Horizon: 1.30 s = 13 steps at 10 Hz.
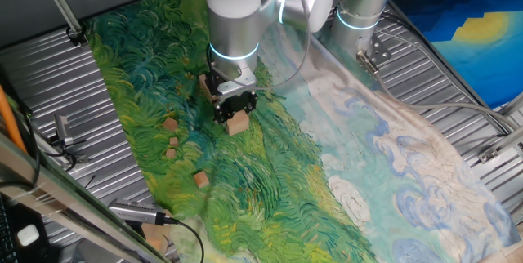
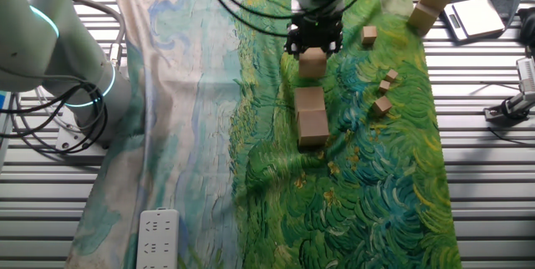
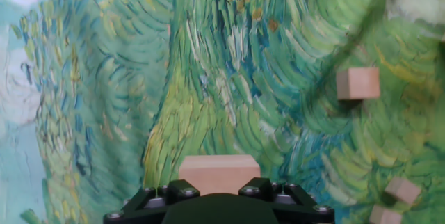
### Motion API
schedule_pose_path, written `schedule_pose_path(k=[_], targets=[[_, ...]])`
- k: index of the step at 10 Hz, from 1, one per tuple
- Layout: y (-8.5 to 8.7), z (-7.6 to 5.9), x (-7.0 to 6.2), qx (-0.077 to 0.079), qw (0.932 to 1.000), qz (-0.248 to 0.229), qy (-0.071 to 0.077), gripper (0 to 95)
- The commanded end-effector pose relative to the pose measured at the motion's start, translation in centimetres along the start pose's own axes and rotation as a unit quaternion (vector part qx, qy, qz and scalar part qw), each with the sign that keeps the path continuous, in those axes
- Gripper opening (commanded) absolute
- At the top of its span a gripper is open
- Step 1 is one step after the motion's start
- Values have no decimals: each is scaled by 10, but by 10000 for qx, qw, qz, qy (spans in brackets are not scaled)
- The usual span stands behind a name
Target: Stack the blocks into a pyramid shape
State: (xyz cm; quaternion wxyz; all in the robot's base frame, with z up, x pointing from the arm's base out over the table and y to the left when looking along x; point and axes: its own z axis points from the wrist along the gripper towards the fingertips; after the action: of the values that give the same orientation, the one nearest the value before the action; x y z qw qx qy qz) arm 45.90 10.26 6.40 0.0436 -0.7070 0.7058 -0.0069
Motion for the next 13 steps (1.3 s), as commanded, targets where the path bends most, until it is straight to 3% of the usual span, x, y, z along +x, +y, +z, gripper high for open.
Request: schedule_pose_path(k=[1,7,13], targets=[[3,4,8,32,10000,-36,-8,0],[9,7,24,72,9999,-112,-3,0],[9,12,30,104,9998,-193,11,0]])
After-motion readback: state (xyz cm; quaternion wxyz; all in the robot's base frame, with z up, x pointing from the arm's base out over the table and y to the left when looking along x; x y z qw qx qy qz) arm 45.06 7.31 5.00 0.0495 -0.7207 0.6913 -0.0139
